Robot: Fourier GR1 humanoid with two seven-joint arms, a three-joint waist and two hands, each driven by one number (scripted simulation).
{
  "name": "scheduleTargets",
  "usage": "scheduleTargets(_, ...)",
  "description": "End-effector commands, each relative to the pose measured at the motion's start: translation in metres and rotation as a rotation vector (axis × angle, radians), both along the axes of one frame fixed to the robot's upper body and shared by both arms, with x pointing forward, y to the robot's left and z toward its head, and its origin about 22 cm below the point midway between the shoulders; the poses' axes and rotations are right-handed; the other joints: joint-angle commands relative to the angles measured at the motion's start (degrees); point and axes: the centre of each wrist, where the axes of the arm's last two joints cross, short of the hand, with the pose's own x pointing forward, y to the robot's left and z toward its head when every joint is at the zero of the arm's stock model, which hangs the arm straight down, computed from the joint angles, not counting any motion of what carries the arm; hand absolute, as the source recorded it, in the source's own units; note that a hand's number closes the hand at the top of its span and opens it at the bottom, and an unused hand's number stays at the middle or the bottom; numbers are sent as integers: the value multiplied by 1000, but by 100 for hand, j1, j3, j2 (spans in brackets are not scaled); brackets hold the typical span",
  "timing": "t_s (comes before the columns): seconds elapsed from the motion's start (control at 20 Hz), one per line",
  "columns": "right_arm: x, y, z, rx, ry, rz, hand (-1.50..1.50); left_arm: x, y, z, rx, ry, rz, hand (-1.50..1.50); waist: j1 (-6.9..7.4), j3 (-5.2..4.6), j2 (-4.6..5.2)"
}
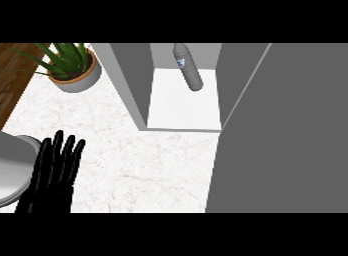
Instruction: Pick up the bottled water, place it into the cabinet and close the cabinet
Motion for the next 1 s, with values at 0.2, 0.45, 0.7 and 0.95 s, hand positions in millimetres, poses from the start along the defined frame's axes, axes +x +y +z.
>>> scheduleTargets(0.2,3,45,33,-12,-178,95,150,-14,17,-1,-5,-5,2,-150,72,-37,-15)
scheduleTargets(0.45,15,64,30,-33,-189,100,150,-17,34,0,-4,-2,11,-150,51,-25,-5)
scheduleTargets(0.7,27,69,34,-72,-229,107,150,-15,39,1,-7,-12,-11,-150,93,-42,27)
scheduleTargets(0.95,34,70,36,-78,-240,119,150,-15,45,7,2,-9,-18,-150,192,-39,58)
